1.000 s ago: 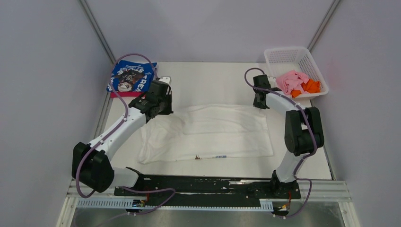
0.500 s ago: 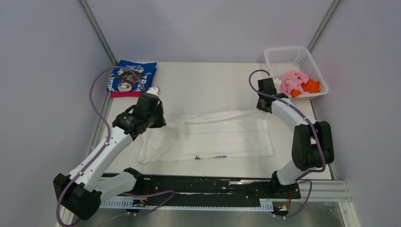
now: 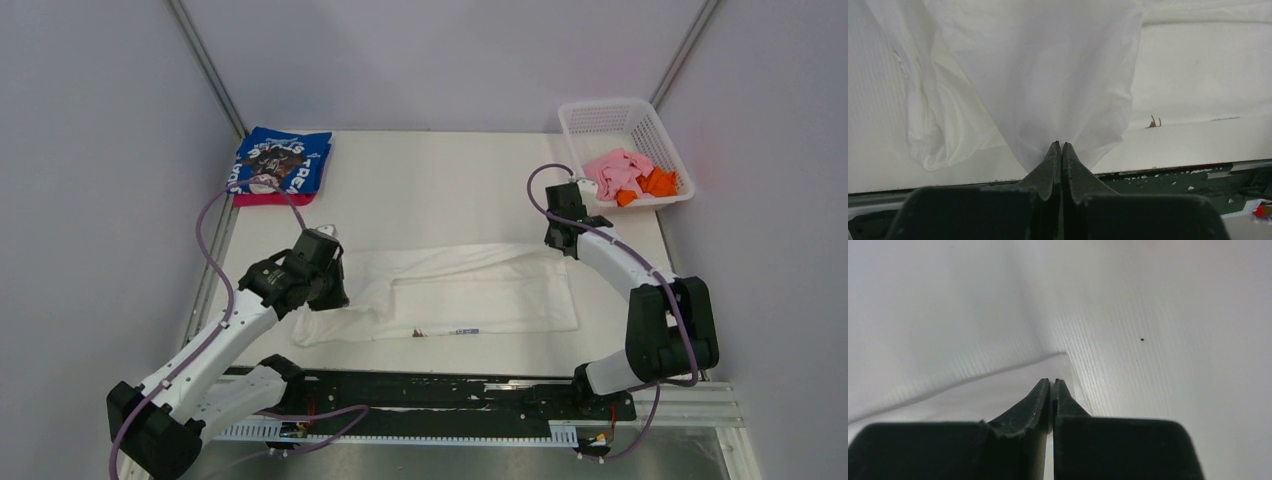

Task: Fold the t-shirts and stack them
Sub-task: Fold the other side of the tshirt into a rectangle

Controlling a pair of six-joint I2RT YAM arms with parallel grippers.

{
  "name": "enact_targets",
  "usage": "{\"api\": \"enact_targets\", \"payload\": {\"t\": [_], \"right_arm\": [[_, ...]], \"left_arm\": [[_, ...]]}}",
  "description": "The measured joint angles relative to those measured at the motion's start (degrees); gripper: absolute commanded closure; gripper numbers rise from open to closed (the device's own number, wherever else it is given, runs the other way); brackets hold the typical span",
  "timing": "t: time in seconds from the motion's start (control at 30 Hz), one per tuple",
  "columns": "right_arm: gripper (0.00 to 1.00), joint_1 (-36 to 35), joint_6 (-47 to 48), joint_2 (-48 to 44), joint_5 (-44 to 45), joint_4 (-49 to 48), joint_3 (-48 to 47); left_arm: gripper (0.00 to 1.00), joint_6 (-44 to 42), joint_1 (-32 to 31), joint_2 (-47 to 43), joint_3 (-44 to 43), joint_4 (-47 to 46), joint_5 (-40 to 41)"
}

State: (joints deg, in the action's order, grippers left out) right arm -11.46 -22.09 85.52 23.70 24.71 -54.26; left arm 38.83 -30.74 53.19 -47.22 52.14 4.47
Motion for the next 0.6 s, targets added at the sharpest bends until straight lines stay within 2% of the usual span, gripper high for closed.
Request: {"api": "enact_targets", "payload": {"t": [0.03, 0.13, 0.17, 0.2, 0.23, 0.27, 0.3, 0.4, 0.43, 0.6], "right_arm": [[0.85, -0.07, -0.46, -0.83, 0.20, -0.15, 1.11], [0.83, -0.15, -2.73, -3.72, 1.20, 0.04, 4.76], [0.79, -0.15, -3.93, -4.76, 1.81, 0.28, 5.97], [0.69, -0.15, -5.35, -5.84, 2.62, 1.03, 7.13], [0.65, -0.15, -6.91, -6.88, 3.45, 2.12, 8.04], [0.62, -0.15, -8.52, -7.78, 4.31, 3.41, 8.70], [0.57, -0.15, -10.03, -8.55, 5.22, 4.94, 9.07], [0.08, -0.13, -15.10, -11.06, 7.85, 10.43, 9.38], [0.01, -0.13, -16.52, -11.96, 8.50, 11.82, 9.38], [0.00, -0.09, -18.12, -16.74, 8.24, 14.64, 9.25]], "left_arm": [[0.92, 0.50, -0.02, -0.02, 0.83, 0.37, -0.59], [0.82, 1.88, -0.04, 0.00, 2.89, 1.33, -1.92], [0.66, 2.40, -0.04, -0.02, 3.63, 1.55, -2.58], [0.55, 3.10, -0.04, 0.00, 4.48, 1.92, -3.19], [0.36, 3.67, -0.04, -0.02, 5.11, 2.43, -3.87], [0.26, 3.65, -0.04, -0.02, 5.51, 2.99, -4.48], [0.08, 4.42, -0.07, -0.13, 5.81, 3.87, -4.81], [0.01, 5.46, -0.15, -1.53, 5.79, 5.64, -5.73], [0.00, 5.68, -0.15, -2.23, 5.64, 6.08, -5.81], [0.00, 6.03, -0.22, -2.86, 2.43, 5.42, -4.11]]}}
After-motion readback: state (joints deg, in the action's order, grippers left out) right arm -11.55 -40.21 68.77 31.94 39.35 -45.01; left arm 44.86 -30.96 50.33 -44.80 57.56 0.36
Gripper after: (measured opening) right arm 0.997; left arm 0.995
